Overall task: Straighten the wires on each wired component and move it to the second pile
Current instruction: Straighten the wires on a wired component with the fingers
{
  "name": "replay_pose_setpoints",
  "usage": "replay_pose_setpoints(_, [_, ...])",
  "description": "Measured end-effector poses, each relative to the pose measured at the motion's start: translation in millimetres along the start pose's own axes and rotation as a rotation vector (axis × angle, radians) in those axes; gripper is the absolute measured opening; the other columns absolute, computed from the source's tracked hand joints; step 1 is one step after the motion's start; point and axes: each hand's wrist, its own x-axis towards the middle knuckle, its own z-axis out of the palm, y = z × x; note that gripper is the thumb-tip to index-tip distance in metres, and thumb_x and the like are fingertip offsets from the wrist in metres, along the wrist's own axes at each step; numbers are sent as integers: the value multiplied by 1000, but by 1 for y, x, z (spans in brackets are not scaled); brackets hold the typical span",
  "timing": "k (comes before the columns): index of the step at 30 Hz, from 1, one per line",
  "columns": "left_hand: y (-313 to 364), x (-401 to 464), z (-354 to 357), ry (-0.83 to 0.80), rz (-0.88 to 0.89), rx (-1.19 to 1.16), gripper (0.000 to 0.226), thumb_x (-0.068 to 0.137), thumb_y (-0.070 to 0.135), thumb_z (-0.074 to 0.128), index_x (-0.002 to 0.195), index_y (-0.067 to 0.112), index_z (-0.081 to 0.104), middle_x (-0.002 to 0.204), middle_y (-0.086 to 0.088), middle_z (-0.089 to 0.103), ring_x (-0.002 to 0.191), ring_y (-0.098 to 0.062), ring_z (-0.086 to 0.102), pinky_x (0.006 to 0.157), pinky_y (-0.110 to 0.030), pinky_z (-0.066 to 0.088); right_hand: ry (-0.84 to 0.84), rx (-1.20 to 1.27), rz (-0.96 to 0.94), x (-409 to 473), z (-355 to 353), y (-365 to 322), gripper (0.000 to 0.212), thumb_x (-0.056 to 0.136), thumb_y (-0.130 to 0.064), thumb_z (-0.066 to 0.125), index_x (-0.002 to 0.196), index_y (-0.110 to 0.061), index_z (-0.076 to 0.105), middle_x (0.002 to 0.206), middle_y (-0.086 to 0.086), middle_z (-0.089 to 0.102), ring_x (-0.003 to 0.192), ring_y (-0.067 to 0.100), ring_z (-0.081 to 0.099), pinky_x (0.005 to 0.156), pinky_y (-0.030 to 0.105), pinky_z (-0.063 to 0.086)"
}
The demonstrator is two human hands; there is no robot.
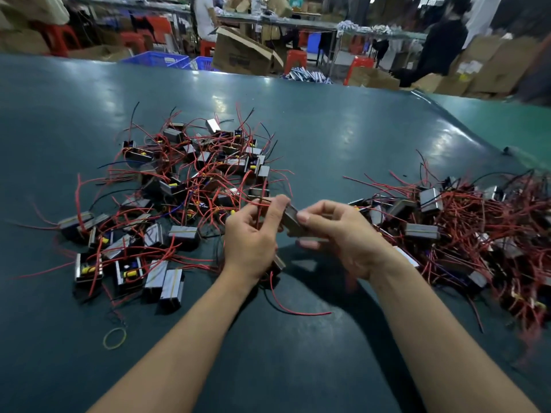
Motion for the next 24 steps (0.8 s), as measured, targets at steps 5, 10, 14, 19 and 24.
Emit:
replay_pose_setpoints(5, [2,-2,-1,-353,-14,54,5,82,14,75,83,17,72,75,3,72,67,-8,65,64,-21,53,-113,-37,-41,-15,-18,13,24,64,-15,78,82,-11,63,78,4,68,67,11,62,54,20,48])
replay_pose_setpoints(10, [2,-3,-1,-342,-5,57,14,87,16,70,74,12,72,51,13,61,40,2,46,44,-10,35,-100,-182,-99,-15,-19,12,18,76,-9,73,93,-9,67,85,5,69,69,12,59,48,19,42])
replay_pose_setpoints(14, [3,-2,1,-307,-48,20,5,90,11,67,89,7,70,64,5,69,39,-1,47,43,-13,39,-69,-207,-112,-15,-18,14,20,88,12,56,94,-5,66,75,-1,66,60,6,56,47,18,42])
replay_pose_setpoints(19, [3,1,-2,-256,-67,-4,12,94,14,61,90,10,72,69,2,69,37,-10,43,39,-18,36,9,-189,-129,-16,-19,13,15,92,-14,62,78,-10,66,68,-1,66,60,12,62,53,25,43])
replay_pose_setpoints(24, [2,0,-2,-272,-68,-21,11,93,12,62,88,11,73,67,1,68,38,-13,41,40,-19,35,121,-115,-237,-14,-18,17,10,91,-13,64,97,-19,70,70,2,69,55,9,58,46,18,39])
